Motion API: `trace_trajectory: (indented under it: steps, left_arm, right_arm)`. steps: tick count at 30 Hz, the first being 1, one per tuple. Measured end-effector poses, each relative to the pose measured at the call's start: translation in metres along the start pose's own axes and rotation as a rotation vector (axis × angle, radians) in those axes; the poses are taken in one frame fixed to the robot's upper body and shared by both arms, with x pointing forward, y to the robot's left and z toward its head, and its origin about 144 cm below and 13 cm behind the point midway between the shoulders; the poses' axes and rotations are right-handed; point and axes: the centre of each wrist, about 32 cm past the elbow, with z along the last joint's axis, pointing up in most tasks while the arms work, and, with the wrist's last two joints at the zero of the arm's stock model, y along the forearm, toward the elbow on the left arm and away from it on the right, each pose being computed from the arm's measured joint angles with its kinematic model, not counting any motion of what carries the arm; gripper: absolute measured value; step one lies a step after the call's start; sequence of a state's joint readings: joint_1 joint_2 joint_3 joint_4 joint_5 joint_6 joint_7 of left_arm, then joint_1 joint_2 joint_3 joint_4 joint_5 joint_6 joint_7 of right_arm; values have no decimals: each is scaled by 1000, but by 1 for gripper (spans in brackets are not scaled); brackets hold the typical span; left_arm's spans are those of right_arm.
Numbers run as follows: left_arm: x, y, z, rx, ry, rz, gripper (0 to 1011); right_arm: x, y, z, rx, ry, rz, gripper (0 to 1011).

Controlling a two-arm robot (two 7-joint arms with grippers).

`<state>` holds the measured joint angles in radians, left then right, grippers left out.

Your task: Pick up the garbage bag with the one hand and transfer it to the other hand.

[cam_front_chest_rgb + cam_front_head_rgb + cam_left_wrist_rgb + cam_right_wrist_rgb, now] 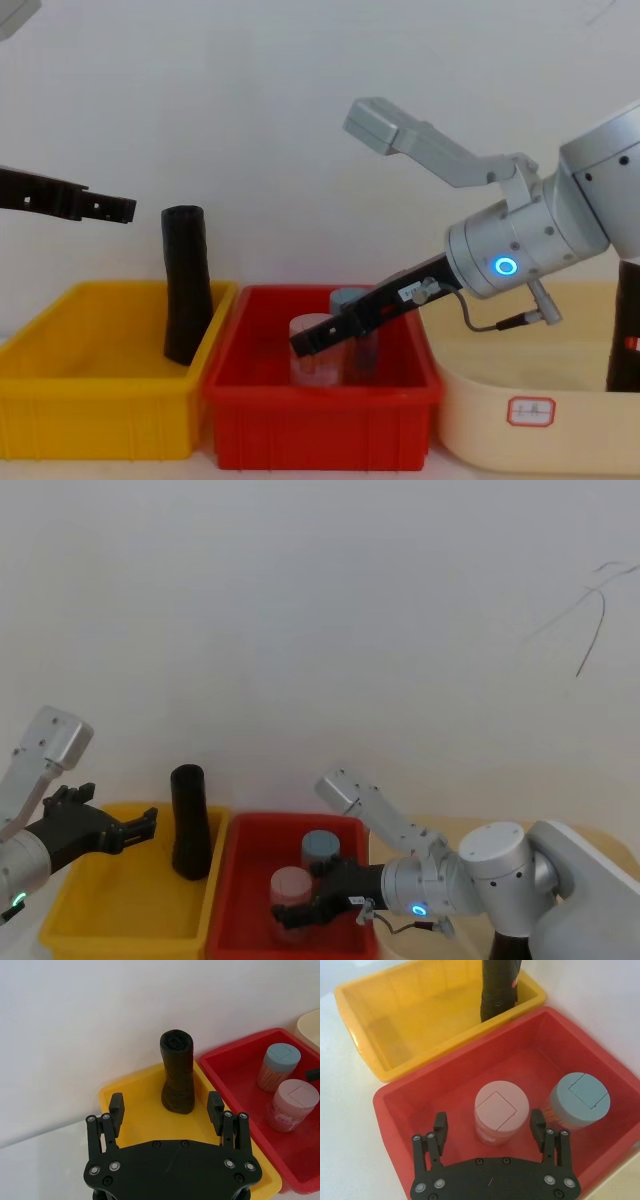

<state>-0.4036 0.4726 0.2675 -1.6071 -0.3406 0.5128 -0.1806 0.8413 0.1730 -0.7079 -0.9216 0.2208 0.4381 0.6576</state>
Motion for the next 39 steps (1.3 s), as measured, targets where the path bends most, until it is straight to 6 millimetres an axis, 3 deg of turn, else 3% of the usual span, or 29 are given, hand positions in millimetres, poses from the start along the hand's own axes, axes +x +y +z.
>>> trace_trajectory:
  steps: [39]
  left_arm:
    - [0, 0, 0, 0, 0, 0, 1000]
  right_arm:
    - [23, 30, -1, -8, 37, 40, 1001]
